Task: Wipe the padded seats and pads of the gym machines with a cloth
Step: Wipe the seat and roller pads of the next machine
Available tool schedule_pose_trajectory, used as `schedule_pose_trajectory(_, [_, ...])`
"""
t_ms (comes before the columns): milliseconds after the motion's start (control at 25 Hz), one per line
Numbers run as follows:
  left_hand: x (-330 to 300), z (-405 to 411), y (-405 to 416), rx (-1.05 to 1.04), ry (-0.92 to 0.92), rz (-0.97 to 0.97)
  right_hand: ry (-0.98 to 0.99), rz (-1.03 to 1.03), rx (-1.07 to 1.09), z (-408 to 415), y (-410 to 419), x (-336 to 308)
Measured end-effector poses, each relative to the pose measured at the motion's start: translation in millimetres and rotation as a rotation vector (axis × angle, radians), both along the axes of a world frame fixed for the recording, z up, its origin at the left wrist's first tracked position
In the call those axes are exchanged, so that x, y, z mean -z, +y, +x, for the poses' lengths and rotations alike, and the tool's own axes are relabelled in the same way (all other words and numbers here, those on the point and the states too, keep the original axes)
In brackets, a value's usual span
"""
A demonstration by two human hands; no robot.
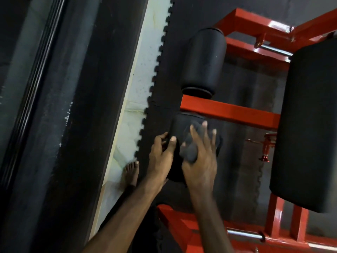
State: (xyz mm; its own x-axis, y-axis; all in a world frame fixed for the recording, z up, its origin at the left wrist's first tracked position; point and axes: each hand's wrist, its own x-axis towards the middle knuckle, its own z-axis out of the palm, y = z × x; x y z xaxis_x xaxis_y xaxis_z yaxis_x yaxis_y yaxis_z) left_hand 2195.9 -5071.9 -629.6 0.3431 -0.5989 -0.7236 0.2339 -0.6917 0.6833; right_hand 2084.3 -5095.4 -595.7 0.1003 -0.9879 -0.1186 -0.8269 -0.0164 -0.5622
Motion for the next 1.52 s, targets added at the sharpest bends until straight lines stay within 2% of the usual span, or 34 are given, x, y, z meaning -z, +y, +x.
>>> schedule_pose_trajectory(40, [6, 1, 4, 0.043, -0.037, 0.006, 0.013, -0.009, 0.018, 3, -24, 4])
schedule_pose_trajectory(120, [11, 1, 9, -0.001, 0.015, -0.022, 0.034, -0.014, 0.019, 6, -38, 6])
schedule_pose_trajectory(280, [16, 13, 4, -0.168, 0.182, -0.045, 0.09, -0.031, -0.088, -2, 43, -8])
schedule_pose_trajectory(360, [20, 20, -3, -0.189, 0.376, 0.0, 0.111, -0.037, -0.117, -7, 65, -11])
schedule_pose_trajectory(440, [20, 21, -9, -0.17, 0.663, 0.036, 0.112, -0.056, -0.129, -5, 37, -3])
schedule_pose_trajectory(520, [15, 20, -11, -0.149, 0.774, 0.055, 0.147, -0.038, -0.124, 3, -1, 1])
schedule_pose_trajectory(640, [19, 16, -7, -0.154, 0.682, 0.022, 0.12, -0.011, -0.052, 4, -21, 2])
schedule_pose_trajectory(800, [5, 8, -5, -0.131, 0.371, 0.009, 0.032, -0.029, -0.076, -10, 64, -7])
schedule_pose_trajectory(880, [4, 4, -3, -0.084, 0.287, -0.016, -0.014, 0.005, -0.07, -17, 83, -7])
schedule_pose_trajectory(1080, [15, 5, 10, 0.028, 0.077, -0.07, -0.125, 0.037, 0.085, -2, -29, 2])
schedule_pose_trajectory(1160, [14, 8, 13, -0.034, 0.138, -0.093, -0.129, 0.035, 0.112, 0, -37, 3])
schedule_pose_trajectory(1280, [22, 16, 12, -0.072, 0.222, -0.084, -0.064, 0.018, 0.02, -9, 21, -5])
schedule_pose_trajectory(1400, [26, 22, 0, -0.104, 0.567, 0.087, 0.034, -0.002, -0.122, -16, 75, -8])
schedule_pose_trajectory(1480, [33, 19, -4, -0.126, 0.664, 0.148, 0.058, -0.012, -0.127, -14, 56, -3])
schedule_pose_trajectory(1520, [37, 16, -4, -0.129, 0.639, 0.121, 0.065, -0.007, -0.121, -11, 39, -1])
